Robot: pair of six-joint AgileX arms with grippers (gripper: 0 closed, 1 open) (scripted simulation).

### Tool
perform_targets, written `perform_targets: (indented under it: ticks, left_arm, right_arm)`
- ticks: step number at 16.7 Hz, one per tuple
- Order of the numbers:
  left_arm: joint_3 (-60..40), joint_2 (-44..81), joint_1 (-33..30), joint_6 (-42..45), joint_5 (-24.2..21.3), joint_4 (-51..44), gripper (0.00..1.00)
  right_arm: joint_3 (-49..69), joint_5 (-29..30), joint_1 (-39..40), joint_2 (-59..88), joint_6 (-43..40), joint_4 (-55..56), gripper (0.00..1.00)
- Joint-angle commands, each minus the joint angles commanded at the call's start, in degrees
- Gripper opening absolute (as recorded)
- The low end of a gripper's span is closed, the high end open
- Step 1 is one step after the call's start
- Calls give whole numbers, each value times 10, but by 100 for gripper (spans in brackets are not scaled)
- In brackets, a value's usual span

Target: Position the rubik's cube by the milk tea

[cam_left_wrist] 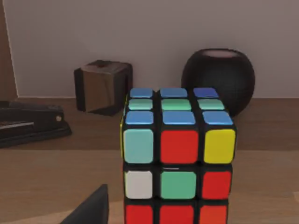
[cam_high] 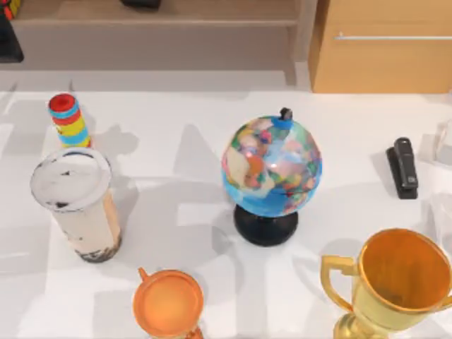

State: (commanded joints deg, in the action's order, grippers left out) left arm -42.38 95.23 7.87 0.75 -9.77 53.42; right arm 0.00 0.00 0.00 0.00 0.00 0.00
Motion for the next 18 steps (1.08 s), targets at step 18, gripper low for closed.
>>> perform_targets:
  ticks: [18]
  left_arm:
    - [-159, 214, 2, 1, -7, 48, 100]
  right_arm:
    - [0, 0, 0, 0, 0, 0, 100]
